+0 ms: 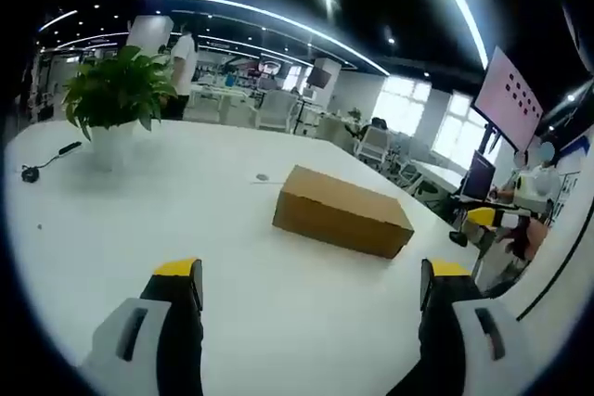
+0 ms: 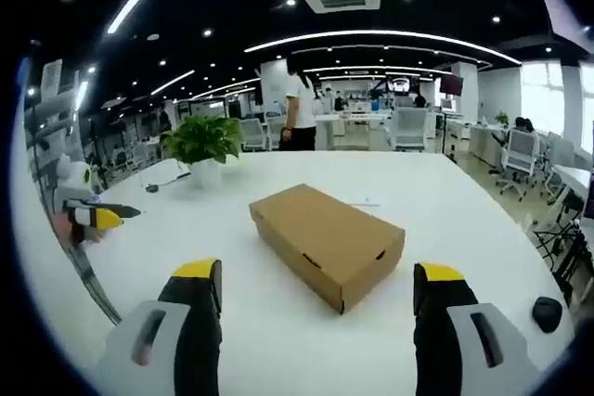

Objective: Operate the shoe box by opening the lid, removing the specified soft item, and placing it in the target area until the item is outside and the box remains undamaged.

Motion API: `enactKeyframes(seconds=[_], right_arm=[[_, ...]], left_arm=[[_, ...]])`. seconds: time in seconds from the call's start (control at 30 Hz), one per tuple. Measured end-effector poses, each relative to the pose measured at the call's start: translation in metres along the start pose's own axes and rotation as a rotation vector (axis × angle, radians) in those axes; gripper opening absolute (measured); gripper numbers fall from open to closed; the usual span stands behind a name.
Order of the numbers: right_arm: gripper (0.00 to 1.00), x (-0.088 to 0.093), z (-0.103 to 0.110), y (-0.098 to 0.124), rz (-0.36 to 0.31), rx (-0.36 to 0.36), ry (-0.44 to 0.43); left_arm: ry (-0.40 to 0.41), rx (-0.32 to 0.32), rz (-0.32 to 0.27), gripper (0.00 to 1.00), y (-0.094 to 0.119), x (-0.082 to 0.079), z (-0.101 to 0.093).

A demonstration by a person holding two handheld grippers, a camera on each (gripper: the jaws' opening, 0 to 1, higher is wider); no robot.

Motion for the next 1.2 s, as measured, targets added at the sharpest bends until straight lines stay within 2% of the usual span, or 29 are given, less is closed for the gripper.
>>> enactKeyframes(seconds=[0.07,0.1,0.2,0.27,0.4,0.43,0.53,0.57,0.6,0.67,0.73,0.83,0.87,0.9,0.97,1.07,1.1,1.2], right_arm=[[0.86,-0.001,0.000,-0.001,0.004,0.002,0.020],[0.85,-0.001,-0.002,-0.001,0.018,0.007,0.050],[0.76,0.006,-0.010,0.000,0.114,0.050,0.153],[0.79,0.002,-0.006,-0.003,0.053,0.026,0.100],[0.78,0.004,-0.009,-0.001,0.072,0.054,0.080],[0.77,0.005,-0.010,-0.001,0.075,0.057,0.088],[0.78,0.006,-0.009,-0.001,0.086,0.055,0.110],[0.77,0.007,-0.011,-0.001,0.109,0.062,0.156],[0.77,0.009,-0.014,-0.001,0.144,0.068,0.220],[0.74,0.011,-0.017,-0.001,0.181,0.087,0.277],[0.74,0.007,-0.014,-0.003,0.119,0.082,0.178],[0.76,0.005,-0.018,-0.001,0.112,0.090,0.157],[0.77,0.004,-0.018,-0.001,0.103,0.086,0.145],[0.78,0.002,-0.016,-0.002,0.088,0.076,0.127],[0.82,0.000,-0.015,-0.003,0.062,0.058,0.100],[0.87,-0.008,-0.011,-0.006,-0.017,0.033,0.034],[0.90,-0.010,-0.010,-0.007,-0.029,0.029,0.005],[0.92,-0.012,-0.008,-0.008,-0.040,0.025,-0.003]], left_arm=[[-0.018,0.005,0.012,0.99,0.000,0.001,0.000],[-0.034,0.003,0.036,0.99,0.000,0.003,0.000],[-0.022,0.029,0.022,0.99,-0.002,0.003,-0.005],[-0.024,0.034,0.051,0.99,-0.003,0.006,-0.004],[-0.060,0.037,0.101,0.99,-0.004,0.012,-0.002],[-0.072,0.033,0.121,0.99,-0.004,0.014,-0.001],[-0.144,-0.037,0.261,0.99,-0.003,0.025,0.012],[-0.155,-0.054,0.285,0.99,-0.002,0.027,0.015],[-0.155,-0.045,0.257,0.99,-0.005,0.025,0.015],[-0.158,-0.049,0.246,0.99,-0.005,0.021,0.015],[-0.148,-0.031,0.262,0.99,-0.009,0.021,0.014],[-0.104,0.010,0.290,0.99,-0.014,0.026,0.011],[-0.061,-0.008,0.308,0.99,-0.015,0.028,0.012],[-0.070,-0.012,0.318,0.99,-0.017,0.028,0.013],[-0.065,0.002,0.287,0.99,-0.021,0.024,0.011],[-0.042,0.027,0.225,0.99,-0.025,0.016,0.003],[-0.044,0.032,0.176,0.99,-0.028,0.010,0.001],[-0.029,0.048,0.153,0.99,-0.030,0.005,-0.003]])
Point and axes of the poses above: the point that each gripper's makers call its tool centre point, and the gripper's own axes: y roughly backward along the fingers, z roughly to its left, x roughly out of its underside, the point moved 6 cm from there along y, roughly backward along the fingers, and after that the axes turned 11 degrees about -z, right-handed, at the moved point
